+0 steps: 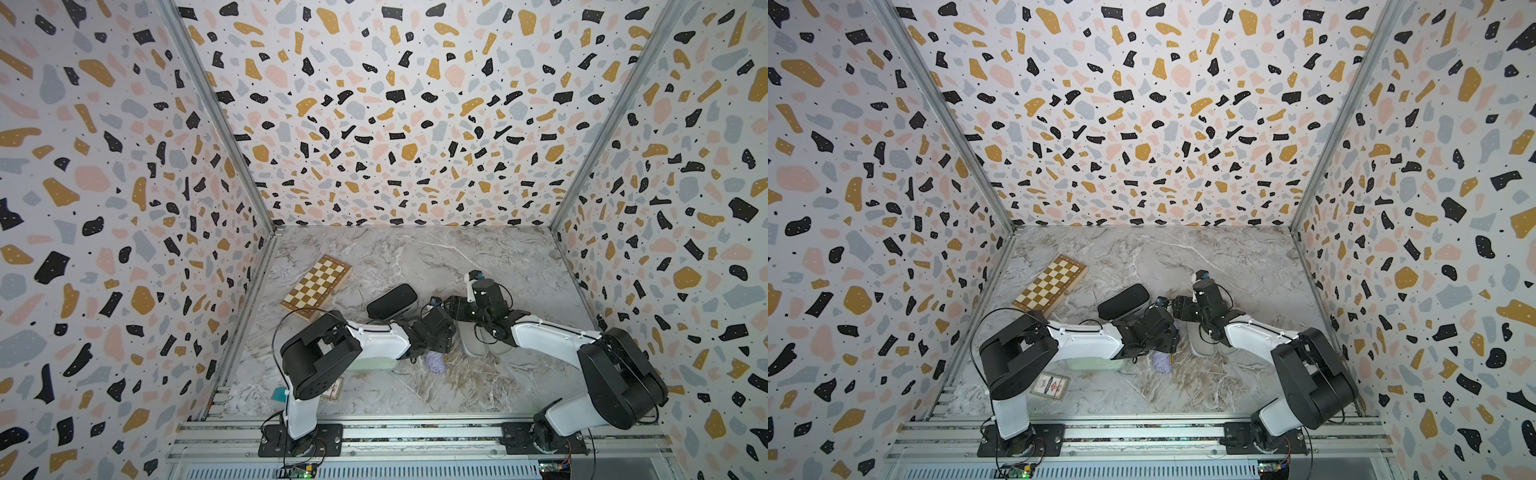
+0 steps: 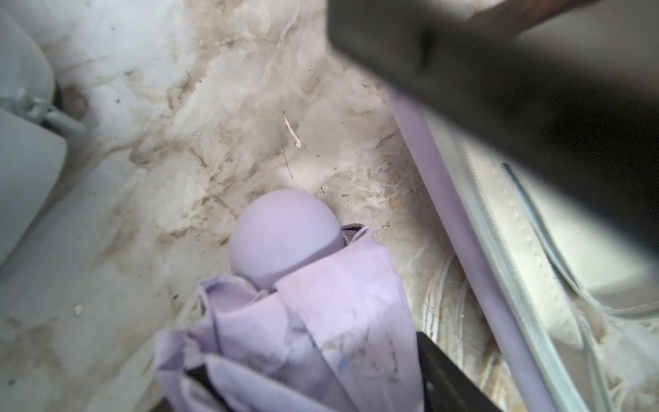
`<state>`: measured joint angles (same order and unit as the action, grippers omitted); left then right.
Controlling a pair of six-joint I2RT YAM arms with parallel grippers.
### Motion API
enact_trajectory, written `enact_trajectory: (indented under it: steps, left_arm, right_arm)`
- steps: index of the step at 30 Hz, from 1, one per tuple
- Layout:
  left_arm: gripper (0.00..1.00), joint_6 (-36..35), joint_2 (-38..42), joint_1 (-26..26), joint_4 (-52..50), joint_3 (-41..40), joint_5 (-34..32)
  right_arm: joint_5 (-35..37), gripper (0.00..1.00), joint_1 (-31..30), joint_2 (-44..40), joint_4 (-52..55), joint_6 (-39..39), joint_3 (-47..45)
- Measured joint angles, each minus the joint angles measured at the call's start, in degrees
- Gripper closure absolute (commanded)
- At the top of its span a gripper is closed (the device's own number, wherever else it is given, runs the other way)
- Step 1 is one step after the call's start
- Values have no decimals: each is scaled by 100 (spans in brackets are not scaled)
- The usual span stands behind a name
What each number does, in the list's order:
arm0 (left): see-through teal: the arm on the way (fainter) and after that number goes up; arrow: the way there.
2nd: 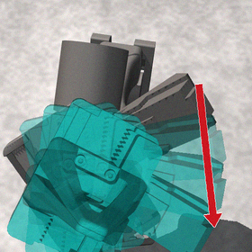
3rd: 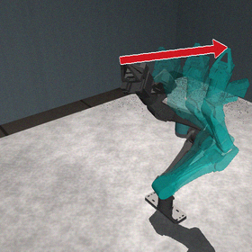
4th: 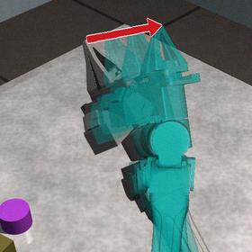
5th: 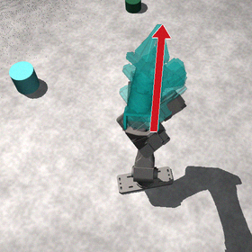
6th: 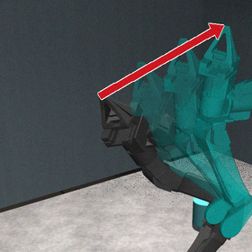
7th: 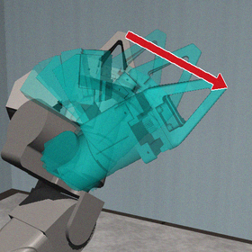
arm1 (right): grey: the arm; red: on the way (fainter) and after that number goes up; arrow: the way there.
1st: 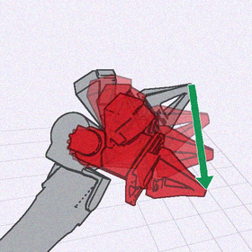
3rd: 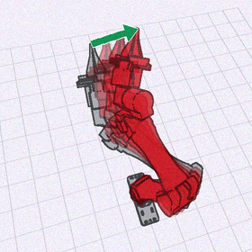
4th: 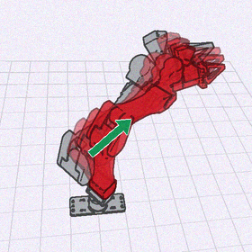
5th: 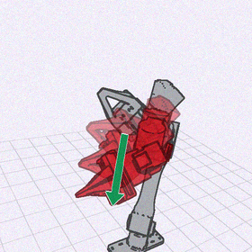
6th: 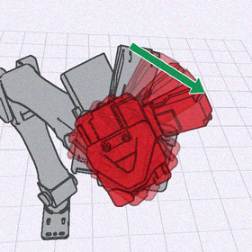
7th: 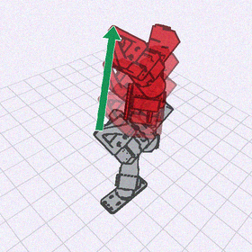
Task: Put umbrellas into zippered umbrella sleeves
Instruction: Pick up the umbrella from the center of the board.
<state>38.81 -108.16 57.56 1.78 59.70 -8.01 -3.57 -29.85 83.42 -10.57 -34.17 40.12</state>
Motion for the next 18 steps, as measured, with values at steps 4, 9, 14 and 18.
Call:
enact_trajectory:
  steps: [4,9,14,18]
  left_arm:
    - [35,-31,-140,0,-92,197,-9]
    - [46,-50,-195,-2,-92,267,-9]
    - [52,-63,151,-2,-299,-15,-13]
    - [53,-63,474,2,-651,-168,-66]
  right_arm:
    - [57,21,55,-367,68,59,-72]
    - [31,20,337,-957,127,109,-540]
    - [-140,20,901,-1781,201,138,-1034]
    - [-249,18,1161,-2356,203,144,-1320]
